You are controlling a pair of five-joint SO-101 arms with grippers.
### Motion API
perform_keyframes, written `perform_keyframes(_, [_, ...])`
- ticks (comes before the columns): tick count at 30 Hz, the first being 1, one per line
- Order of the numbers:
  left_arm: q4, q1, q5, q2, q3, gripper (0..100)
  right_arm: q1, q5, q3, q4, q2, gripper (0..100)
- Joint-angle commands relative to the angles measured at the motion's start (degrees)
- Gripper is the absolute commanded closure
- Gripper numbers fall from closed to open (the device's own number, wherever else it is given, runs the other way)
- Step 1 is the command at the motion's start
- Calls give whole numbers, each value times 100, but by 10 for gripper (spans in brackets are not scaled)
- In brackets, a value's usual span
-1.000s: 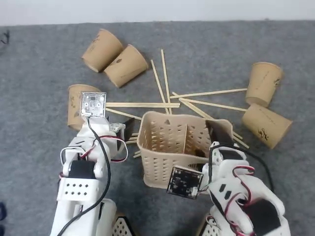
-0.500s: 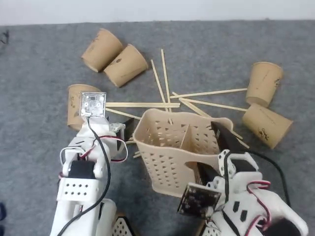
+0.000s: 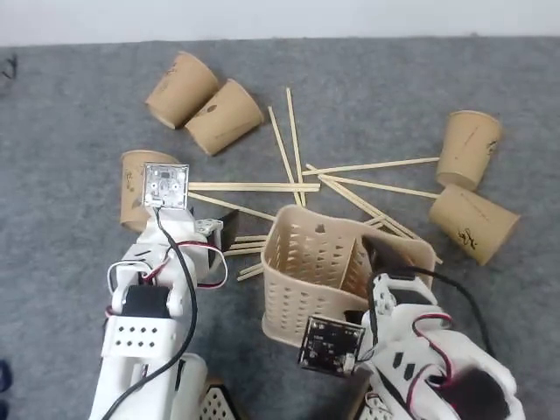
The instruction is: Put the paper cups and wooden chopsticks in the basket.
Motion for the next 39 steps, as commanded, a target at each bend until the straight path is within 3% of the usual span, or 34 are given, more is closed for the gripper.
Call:
perform_keyframes(1, [-26, 53, -44, -123, -92, 746, -66, 26, 378, -22, 31, 673])
perform_keyframes(4, [-18, 53, -88, -123, -101, 746, -75, 62, 352, 4, 31, 695])
perform_keyframes(7, [44, 53, -492, -132, -215, 746, -75, 448, 360, 4, 31, 827])
perform_keyframes(11, [888, 35, -712, -132, -980, 746, -57, 642, 360, -180, 31, 996])
perform_keyframes(20, [3429, 70, -1152, -79, -3873, 745, -57, 668, 369, -312, 31, 991])
perform_keyframes(27, [5503, 1143, -1125, -44, -5666, 745, -48, 659, 369, -268, 31, 991])
perform_keyframes(31, [5952, 1503, -774, 527, -5895, 745, -48, 659, 369, -259, 31, 991])
perform_keyframes(39, [5767, 1530, -651, 1556, -6044, 745, -48, 668, 369, -259, 31, 991])
